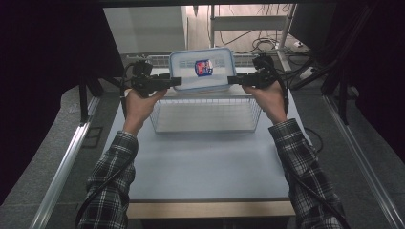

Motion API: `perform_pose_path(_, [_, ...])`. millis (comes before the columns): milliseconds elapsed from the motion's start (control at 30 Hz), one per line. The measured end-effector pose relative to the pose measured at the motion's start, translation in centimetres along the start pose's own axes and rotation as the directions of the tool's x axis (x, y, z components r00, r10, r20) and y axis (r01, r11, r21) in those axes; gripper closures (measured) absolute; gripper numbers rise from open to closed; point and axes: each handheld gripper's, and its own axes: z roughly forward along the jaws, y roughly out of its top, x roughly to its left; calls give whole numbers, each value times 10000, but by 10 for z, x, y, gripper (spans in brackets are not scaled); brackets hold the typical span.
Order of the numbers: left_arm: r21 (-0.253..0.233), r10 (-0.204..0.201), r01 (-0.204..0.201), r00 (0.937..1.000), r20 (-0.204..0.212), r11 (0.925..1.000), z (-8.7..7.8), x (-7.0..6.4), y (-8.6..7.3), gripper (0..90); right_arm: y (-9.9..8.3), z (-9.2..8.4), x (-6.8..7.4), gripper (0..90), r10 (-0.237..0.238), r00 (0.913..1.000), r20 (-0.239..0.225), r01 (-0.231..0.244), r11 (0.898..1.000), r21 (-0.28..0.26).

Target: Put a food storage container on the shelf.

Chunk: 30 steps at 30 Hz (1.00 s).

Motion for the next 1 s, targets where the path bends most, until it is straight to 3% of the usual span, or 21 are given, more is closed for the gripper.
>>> perform_pose_path(100, [14,83,-83,9994,-351,10000,2,0,0,354,2,0,1,495,159,9999,-4,-159,9998,-74])
perform_pose_path(233, [-15,-234,234,9995,190,9997,5,5,0,400,3,2,1,493,244,9997,27,-244,9997,-46])
perform_pose_path(467, [-201,-150,139,9981,-595,9997,5,6,8,368,8,5,4,495,119,9981,603,-93,9990,-434])
perform_pose_path(733, [-508,-686,664,9968,-419,9965,8,15,11,370,12,9,2,497,290,9973,669,-236,9966,-794])
perform_pose_path(1000, [-561,-358,341,9990,-280,9978,5,13,10,343,14,11,3,461,214,9974,694,-151,9959,-897])
